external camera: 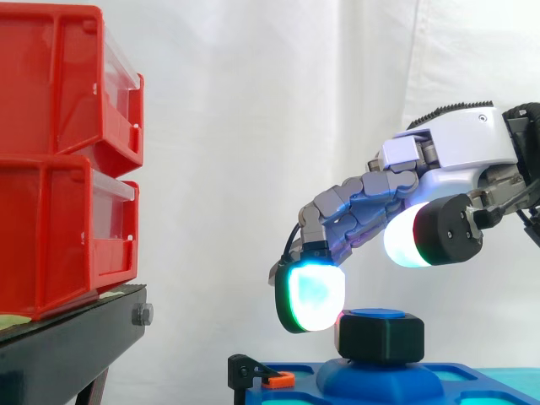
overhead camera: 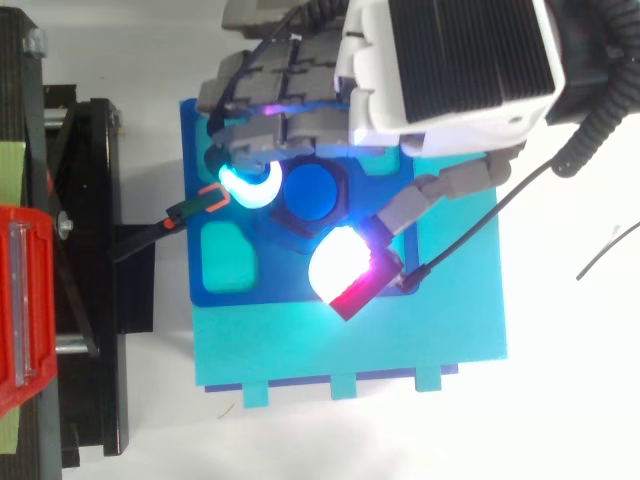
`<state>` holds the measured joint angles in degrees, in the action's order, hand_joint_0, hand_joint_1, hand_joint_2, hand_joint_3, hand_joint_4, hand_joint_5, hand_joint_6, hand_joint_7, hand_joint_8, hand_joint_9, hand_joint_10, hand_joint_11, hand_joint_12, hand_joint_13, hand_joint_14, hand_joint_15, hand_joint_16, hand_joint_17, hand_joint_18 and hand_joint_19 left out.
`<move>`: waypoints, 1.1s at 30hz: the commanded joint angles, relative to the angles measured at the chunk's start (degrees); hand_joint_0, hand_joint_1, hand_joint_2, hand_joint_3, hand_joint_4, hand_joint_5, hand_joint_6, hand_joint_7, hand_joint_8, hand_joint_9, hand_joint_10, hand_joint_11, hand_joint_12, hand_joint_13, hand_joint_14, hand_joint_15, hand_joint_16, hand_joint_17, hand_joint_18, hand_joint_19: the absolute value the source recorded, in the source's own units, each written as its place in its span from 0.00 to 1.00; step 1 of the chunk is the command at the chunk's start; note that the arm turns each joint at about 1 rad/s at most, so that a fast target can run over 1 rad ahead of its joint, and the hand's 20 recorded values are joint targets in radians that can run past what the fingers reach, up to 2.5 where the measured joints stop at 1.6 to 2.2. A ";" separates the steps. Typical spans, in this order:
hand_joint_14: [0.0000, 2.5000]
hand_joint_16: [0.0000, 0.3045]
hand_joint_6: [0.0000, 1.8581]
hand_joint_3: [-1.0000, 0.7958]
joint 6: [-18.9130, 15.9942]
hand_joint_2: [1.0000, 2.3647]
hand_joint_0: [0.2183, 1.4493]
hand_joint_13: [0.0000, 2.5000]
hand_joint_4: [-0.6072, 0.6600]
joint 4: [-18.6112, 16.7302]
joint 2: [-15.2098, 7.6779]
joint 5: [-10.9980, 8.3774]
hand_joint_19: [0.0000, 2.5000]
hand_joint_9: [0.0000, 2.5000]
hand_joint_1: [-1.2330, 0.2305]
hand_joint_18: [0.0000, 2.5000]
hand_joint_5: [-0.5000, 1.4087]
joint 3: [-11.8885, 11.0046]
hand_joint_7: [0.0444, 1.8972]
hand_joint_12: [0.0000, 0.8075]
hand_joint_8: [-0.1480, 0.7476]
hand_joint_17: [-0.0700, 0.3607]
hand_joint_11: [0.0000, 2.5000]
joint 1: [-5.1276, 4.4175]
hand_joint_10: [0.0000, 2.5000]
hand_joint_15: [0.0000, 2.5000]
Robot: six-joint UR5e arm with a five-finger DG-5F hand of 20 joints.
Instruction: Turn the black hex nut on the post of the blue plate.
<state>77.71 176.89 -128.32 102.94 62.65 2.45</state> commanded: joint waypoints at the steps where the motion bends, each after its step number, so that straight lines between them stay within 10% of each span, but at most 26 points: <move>1: 0.00 0.18 0.30 0.28 0.69 0.00 0.22 0.16 0.64 0.03 0.00 1.57 0.06 0.16 0.61 0.10 0.17 0.01 0.60 0.46 0.47 0.46 0.03 1.24 0.00 0.04; 16: 0.00 0.18 0.30 0.28 0.69 0.00 0.22 0.16 0.64 -0.76 0.00 6.84 0.05 0.16 0.61 0.10 0.16 -0.07 0.60 0.46 0.47 0.45 0.03 4.41 0.00 0.04; 33: 0.00 0.18 0.27 0.28 0.60 0.00 0.22 0.16 0.65 -6.64 -0.09 2.36 0.06 0.16 0.61 0.10 0.17 -0.07 0.62 0.46 0.47 0.45 0.03 1.15 0.00 0.04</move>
<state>77.99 171.04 -128.36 106.05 62.58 4.13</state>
